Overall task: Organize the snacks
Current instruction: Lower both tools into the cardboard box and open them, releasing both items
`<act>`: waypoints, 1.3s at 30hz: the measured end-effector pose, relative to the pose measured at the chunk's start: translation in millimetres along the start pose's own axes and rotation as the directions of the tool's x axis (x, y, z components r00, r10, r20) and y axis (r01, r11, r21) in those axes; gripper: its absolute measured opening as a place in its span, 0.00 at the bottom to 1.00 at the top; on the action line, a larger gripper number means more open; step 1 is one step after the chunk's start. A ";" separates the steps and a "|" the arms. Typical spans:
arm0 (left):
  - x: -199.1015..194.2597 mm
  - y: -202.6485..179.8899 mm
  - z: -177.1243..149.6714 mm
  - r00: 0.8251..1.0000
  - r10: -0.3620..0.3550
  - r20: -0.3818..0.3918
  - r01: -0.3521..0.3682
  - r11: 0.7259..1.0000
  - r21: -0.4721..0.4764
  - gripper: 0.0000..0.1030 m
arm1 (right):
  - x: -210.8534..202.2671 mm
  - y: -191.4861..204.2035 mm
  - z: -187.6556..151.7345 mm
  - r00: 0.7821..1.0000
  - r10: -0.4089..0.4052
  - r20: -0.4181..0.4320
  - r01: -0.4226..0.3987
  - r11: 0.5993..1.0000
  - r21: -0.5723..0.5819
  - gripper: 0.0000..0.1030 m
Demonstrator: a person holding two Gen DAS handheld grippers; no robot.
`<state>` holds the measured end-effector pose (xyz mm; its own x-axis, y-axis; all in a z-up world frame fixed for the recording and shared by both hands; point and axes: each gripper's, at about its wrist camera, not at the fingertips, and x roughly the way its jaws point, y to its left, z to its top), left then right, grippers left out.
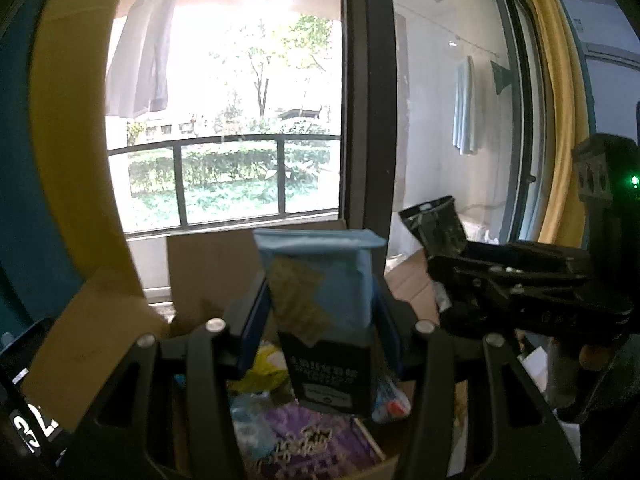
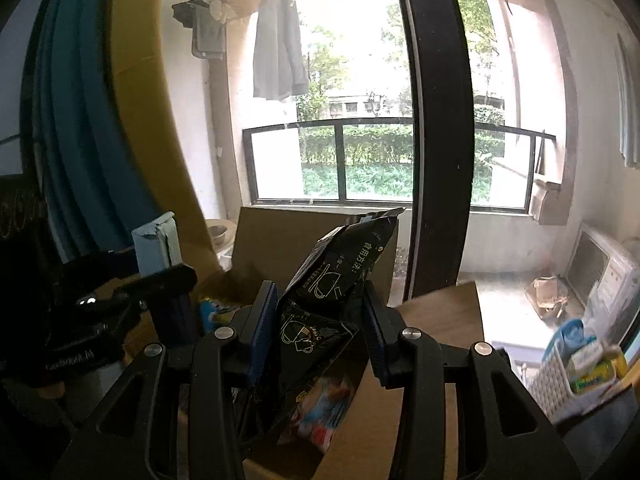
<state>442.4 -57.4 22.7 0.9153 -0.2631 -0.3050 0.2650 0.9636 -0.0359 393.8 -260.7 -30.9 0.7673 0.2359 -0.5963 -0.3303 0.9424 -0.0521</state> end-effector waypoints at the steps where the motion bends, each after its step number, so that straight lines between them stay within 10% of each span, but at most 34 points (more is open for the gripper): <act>1: 6.1 -1.5 1.4 1.000 0.011 0.000 -0.011 1.000 0.007 0.49 | 5.8 -1.1 2.4 1.000 -0.003 -0.001 0.003 1.000 -0.001 0.42; 9: 43.5 7.9 6.6 1.000 -0.001 -0.017 0.000 0.999 -0.044 0.50 | 42.3 -7.6 8.3 0.999 -0.016 -0.050 0.015 1.000 -0.004 0.44; 11: 51.9 14.0 6.8 0.999 -0.008 -0.038 0.005 0.997 -0.074 0.52 | 51.2 -11.4 10.4 0.996 -0.022 -0.083 0.023 1.000 0.006 0.60; 15: 54.6 26.9 7.6 0.999 -0.008 -0.037 0.003 0.992 -0.130 0.74 | 45.8 -16.2 10.9 0.997 -0.017 -0.069 0.018 1.000 0.019 0.64; 39: -59.2 28.4 26.5 0.998 0.024 0.057 -0.016 0.992 -0.128 0.76 | -16.5 44.2 13.1 0.999 -0.023 -0.047 0.022 0.999 -0.042 0.64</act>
<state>403.8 -15.8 65.0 0.9372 -0.2426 -0.2507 0.2094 0.9659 -0.1520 373.8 -219.8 -12.9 0.7483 0.2024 -0.6317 -0.3364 0.9366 -0.0984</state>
